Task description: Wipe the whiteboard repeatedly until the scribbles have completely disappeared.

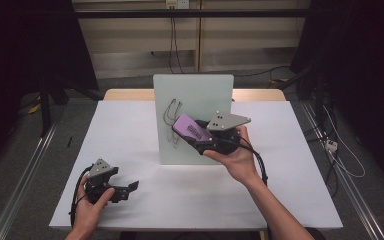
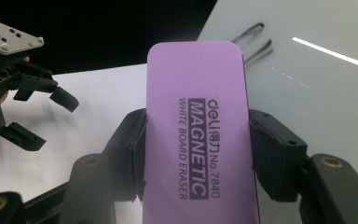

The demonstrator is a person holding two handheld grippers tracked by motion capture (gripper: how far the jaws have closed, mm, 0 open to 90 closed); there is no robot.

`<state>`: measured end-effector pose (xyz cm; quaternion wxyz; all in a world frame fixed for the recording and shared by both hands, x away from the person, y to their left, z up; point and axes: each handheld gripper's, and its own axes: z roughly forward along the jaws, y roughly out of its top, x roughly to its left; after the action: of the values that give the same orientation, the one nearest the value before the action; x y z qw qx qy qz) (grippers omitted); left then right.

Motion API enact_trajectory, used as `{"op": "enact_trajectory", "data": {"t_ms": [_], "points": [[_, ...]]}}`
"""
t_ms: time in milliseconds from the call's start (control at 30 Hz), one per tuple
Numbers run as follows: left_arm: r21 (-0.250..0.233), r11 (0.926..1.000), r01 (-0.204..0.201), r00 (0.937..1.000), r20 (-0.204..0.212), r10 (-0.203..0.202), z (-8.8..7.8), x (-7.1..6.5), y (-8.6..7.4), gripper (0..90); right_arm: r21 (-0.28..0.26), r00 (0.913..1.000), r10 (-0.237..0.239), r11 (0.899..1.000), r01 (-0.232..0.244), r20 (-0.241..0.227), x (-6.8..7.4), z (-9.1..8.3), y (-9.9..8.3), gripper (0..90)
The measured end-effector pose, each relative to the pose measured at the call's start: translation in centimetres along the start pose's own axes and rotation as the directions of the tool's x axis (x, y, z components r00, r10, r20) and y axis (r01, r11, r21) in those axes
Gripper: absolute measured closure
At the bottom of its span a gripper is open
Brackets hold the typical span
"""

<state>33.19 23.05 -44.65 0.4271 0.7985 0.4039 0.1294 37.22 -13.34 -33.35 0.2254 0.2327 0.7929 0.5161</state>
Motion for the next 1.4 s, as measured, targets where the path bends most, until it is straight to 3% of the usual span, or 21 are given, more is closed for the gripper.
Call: {"op": "enact_trajectory", "data": {"t_ms": [167, 433, 700, 967, 1400], "points": [[-0.002, 1.0, 0.007, 1.0, 0.006, -0.007, 0.1, 0.1, 0.0, 5.1, -0.023, 0.9999, -0.01, 1.0, 0.01, 0.004, -0.2, 0.0, 1.0, 41.6], [0.005, 1.0, 0.0, 0.9999, 0.011, 0.0, 0.3, 0.0, 0.2, 5.0, -0.038, 0.9959, -0.062, 0.997, 0.065, 0.066, -0.6, 0.5, 2.2, 41.6], [0.015, 0.9998, -0.012, 0.9999, 0.003, 0.012, 0.6, -0.4, 0.4, 5.1, -0.031, 0.9854, -0.123, 0.991, 0.127, 0.118, -0.9, 1.6, 2.3, 41.6], [0.018, 0.9996, -0.024, 0.9997, 0.004, 0.024, 0.5, -0.2, 0.4, 5.0, -0.018, 0.9795, -0.141, 0.989, 0.145, 0.144, -1.0, 2.4, 3.3, 41.6], [0.019, 0.9998, -0.009, 1.0, -0.001, 0.009, -0.1, -0.2, -0.1, 5.0, -0.01, 0.9719, -0.16, 0.986, 0.165, 0.172, -1.4, 3.8, 4.5, 41.6]]}}
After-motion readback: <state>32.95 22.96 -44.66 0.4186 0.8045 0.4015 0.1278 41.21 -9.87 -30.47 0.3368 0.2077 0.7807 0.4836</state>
